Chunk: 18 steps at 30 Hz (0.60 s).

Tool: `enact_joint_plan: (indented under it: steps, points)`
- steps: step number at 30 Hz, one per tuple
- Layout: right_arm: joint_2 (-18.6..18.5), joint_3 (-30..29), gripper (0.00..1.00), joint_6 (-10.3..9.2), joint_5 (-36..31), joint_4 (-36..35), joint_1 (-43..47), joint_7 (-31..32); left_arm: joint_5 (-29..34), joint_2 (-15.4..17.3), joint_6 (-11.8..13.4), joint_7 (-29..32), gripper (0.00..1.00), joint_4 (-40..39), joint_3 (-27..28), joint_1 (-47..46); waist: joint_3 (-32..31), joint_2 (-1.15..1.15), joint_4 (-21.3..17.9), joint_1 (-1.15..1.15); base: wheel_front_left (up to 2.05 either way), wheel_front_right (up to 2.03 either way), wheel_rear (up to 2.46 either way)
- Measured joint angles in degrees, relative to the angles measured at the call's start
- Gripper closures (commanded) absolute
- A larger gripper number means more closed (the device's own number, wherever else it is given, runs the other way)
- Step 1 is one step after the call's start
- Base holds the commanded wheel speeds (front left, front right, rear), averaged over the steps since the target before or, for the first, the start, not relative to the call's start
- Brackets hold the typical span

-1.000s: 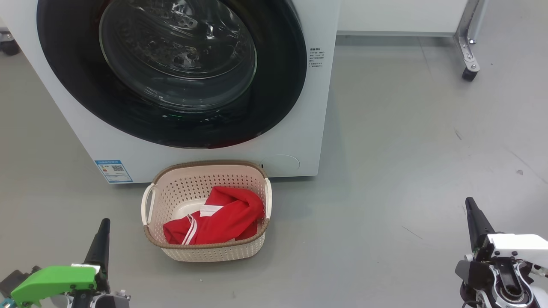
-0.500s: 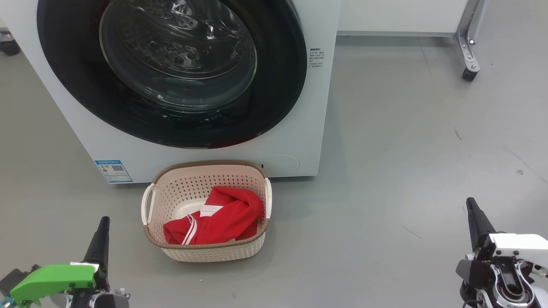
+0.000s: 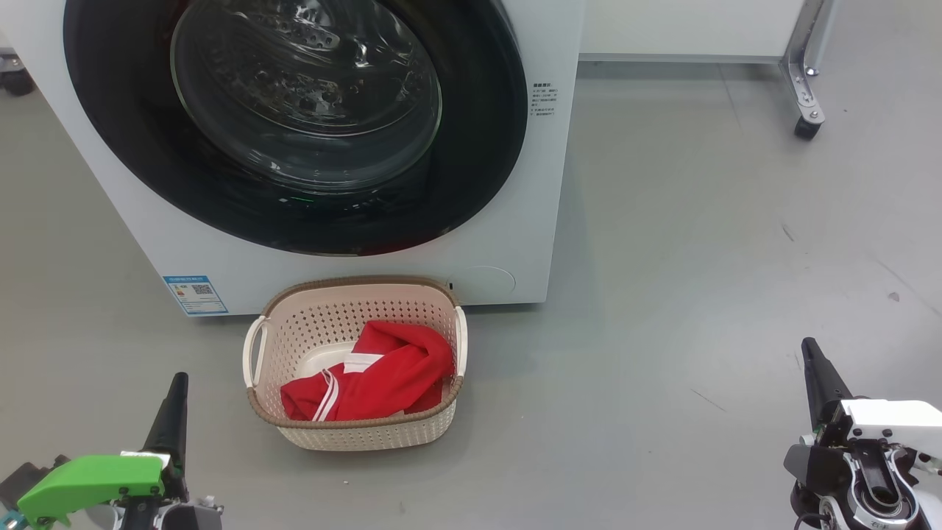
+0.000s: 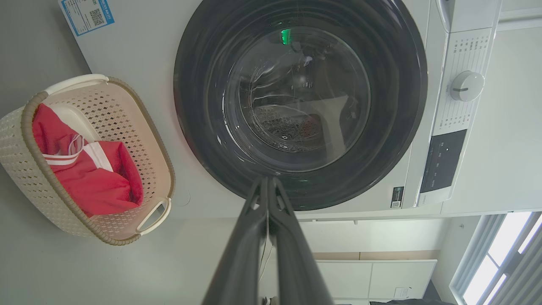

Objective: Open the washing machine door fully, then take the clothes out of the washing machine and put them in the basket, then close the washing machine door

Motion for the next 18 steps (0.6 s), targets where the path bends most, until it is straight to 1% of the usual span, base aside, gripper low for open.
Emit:
enact_joint_plan:
  steps: [18]
  points:
    - [0.0,-0.1,1.00,0.03,0.0,0.3,0.0,0.0,0.0,0.0,0.0,0.0,1.00,0.0,0.1,0.0,0.0,0.00,0.0,0.00,0.00,0.00,0.00]
